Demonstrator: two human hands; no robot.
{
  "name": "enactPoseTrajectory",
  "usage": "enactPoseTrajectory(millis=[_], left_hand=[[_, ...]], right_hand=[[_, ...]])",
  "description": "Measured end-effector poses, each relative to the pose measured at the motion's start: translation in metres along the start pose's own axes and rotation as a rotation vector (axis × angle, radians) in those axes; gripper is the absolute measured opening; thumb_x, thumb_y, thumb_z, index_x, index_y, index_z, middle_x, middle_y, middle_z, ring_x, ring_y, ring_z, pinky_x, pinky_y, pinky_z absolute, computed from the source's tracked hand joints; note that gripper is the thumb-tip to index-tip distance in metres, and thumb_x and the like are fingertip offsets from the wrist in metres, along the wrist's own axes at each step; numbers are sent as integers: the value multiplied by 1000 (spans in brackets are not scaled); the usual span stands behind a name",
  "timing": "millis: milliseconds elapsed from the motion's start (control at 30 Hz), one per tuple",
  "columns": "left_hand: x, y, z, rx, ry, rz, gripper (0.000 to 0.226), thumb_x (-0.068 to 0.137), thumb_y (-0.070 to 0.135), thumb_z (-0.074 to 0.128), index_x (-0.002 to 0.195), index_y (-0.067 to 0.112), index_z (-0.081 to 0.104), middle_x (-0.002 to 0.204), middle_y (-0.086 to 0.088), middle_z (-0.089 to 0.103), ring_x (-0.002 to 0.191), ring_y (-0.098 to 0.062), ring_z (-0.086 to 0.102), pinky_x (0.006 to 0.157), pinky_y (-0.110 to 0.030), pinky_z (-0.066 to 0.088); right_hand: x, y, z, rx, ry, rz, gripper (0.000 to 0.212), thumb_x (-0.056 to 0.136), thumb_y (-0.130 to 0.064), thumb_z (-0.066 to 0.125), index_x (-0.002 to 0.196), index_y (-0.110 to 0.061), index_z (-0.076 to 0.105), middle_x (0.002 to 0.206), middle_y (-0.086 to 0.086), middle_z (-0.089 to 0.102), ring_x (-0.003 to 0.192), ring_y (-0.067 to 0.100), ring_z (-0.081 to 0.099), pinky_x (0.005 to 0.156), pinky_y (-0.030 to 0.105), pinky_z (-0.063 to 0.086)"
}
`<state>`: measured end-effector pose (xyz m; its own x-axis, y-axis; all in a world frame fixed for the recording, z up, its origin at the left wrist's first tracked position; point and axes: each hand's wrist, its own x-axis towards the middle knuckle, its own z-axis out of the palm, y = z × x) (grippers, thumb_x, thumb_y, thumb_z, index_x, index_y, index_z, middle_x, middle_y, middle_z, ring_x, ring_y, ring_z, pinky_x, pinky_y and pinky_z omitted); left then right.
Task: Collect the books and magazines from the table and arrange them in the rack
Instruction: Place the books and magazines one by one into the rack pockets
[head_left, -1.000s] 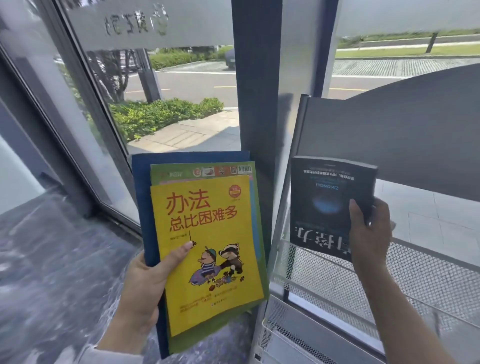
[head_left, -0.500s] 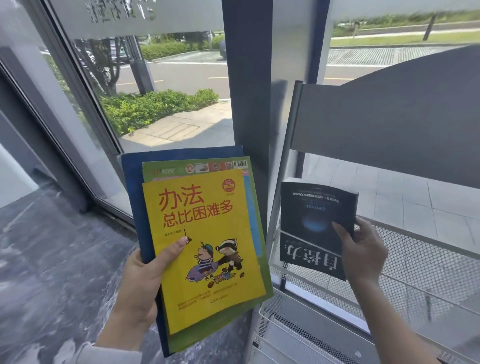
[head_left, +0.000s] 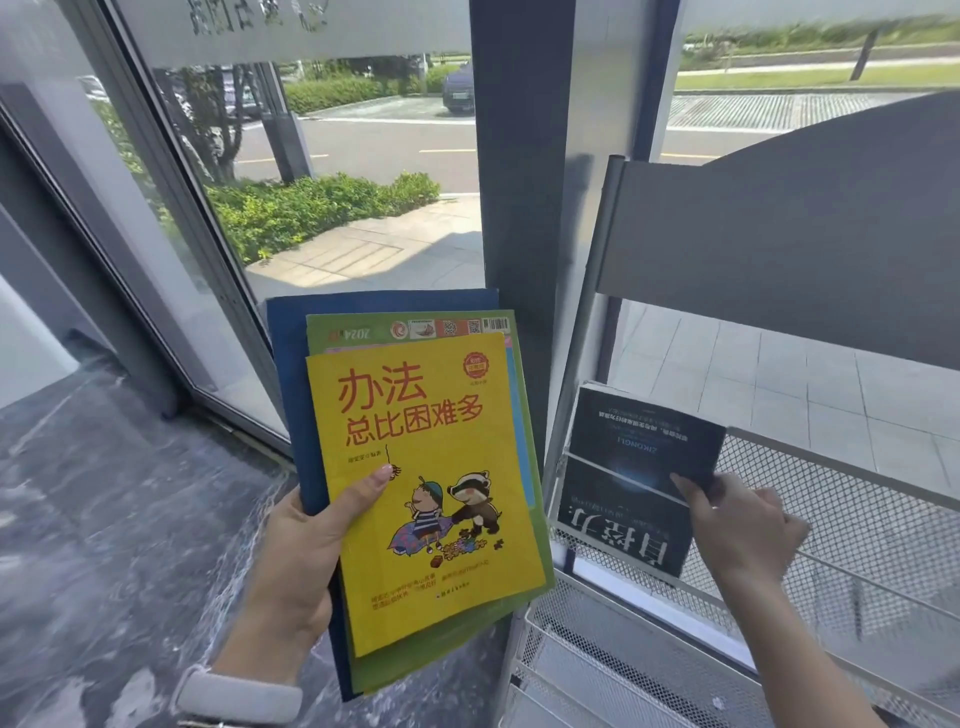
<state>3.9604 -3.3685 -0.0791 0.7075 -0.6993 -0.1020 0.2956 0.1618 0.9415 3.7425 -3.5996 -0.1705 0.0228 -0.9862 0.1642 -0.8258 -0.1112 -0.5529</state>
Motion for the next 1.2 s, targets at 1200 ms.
enactPoseTrajectory(millis=[1200], left_hand=[[-151,-114,163,-155,-296,-410,78,5,36,91,78,13,76,88,-21,74,71,-37,71,50,-47,57]], right_hand=[[-89,105,-174,1040,-618,57,28,67,-35,69,88,-16,71,82,6,79,71,26,76,60,32,62]])
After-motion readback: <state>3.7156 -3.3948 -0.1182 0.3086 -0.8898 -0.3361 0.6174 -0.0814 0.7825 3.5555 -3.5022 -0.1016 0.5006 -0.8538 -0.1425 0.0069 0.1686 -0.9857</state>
